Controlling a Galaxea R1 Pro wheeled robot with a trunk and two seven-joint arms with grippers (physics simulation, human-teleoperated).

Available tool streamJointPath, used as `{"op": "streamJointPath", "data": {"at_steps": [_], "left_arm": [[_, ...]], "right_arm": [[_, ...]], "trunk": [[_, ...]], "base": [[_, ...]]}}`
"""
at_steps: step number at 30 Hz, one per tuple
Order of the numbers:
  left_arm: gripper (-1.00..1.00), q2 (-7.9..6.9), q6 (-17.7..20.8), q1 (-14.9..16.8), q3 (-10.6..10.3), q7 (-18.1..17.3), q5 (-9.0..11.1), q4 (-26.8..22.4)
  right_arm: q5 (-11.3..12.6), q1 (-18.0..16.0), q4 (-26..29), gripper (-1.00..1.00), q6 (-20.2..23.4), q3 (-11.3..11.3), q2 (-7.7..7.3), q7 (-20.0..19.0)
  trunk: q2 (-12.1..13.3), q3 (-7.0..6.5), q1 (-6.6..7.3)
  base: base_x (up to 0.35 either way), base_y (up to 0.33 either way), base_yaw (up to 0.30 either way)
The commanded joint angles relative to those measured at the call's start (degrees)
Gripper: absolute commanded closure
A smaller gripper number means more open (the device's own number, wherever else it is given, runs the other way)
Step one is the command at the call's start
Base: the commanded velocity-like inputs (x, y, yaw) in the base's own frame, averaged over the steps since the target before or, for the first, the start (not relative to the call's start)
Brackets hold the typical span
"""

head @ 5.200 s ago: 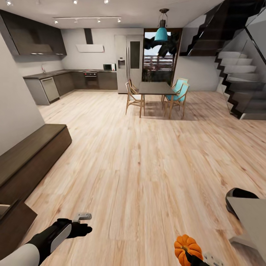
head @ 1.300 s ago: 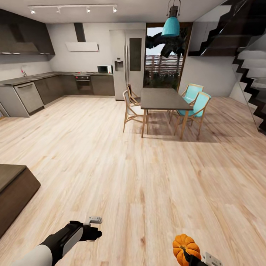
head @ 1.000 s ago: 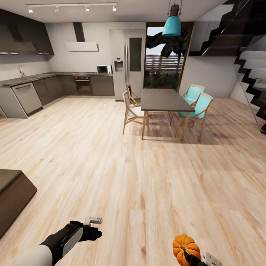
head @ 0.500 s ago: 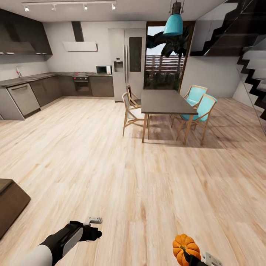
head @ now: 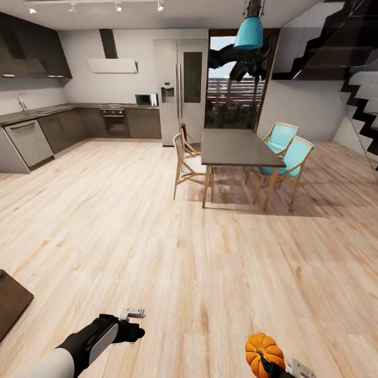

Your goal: Place each of the two pumpkins and all three candles from the living room inside a cabinet in the living room (use any cabinet), then make sure every cabinet is closed, and position the cauldron so it is next to a table in the living room.

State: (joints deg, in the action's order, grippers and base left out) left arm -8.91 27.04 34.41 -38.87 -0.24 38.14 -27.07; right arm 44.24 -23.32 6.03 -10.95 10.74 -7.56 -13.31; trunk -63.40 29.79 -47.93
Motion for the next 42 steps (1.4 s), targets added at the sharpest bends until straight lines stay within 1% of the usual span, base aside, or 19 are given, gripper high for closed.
{"op": "streamJointPath", "data": {"at_steps": [1,42], "left_arm": [[-1.0,-0.06,0.2,0.1,-0.3,0.0,0.1,-0.1],[-1.0,-0.06,0.1,0.0,-0.4,0.0,0.1,-0.1]], "right_arm": [[0.6,-0.1,-0.1,1.0,-0.2,0.4,-0.03,-0.2],[0.6,-0.1,-0.1,1.0,-0.5,0.4,0.09,-0.2]], "trunk": [[0.0,0.05,-0.03],[0.0,0.05,-0.03]], "base": [[0.291,0.0,0.0],[0.286,0.0,0.0]]}}
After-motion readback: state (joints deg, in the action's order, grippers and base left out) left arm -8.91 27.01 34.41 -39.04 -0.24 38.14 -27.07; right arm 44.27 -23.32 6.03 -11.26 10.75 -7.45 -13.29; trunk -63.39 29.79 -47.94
